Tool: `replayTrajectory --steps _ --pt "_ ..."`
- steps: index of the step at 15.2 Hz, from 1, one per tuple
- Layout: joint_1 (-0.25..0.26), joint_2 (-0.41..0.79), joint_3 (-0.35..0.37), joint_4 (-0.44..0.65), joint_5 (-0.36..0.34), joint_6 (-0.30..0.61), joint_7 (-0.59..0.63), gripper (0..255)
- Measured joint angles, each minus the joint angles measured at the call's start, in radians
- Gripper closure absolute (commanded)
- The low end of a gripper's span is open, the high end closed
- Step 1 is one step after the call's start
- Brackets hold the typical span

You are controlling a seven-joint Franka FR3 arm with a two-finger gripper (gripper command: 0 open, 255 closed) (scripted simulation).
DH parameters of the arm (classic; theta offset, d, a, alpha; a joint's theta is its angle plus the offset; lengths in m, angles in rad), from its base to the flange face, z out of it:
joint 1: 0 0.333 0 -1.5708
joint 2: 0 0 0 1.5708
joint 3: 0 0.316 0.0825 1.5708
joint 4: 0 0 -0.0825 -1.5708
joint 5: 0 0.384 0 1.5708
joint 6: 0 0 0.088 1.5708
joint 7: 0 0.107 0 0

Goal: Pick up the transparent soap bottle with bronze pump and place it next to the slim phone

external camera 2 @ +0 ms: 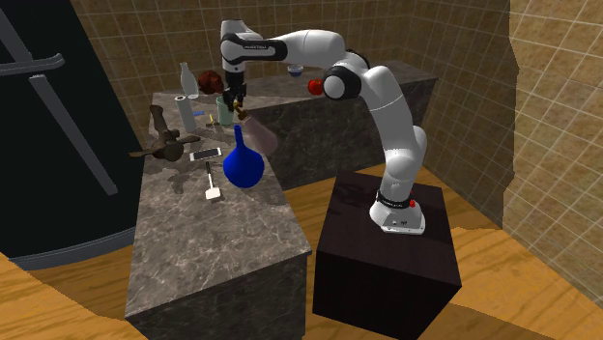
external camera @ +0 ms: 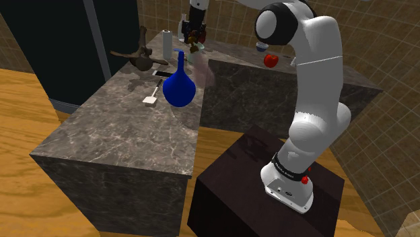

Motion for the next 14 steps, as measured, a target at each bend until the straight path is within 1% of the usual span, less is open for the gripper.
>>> replayTrajectory --steps 3,5,11,12,14 --pt "0.002 -0.006 0.000 -0.054 0.001 0.048 -0.005 255" --pt "0.002 -0.006 0.000 -0.071 0.001 0.065 -0.007 255" --pt "0.002 -0.008 0.000 -0.079 0.001 0.072 -0.008 255" --pt "0.002 -0.008 0.000 -0.080 0.001 0.072 -0.008 0" --pt "0.003 -0.008 0.000 -0.080 0.002 0.072 -0.008 0"
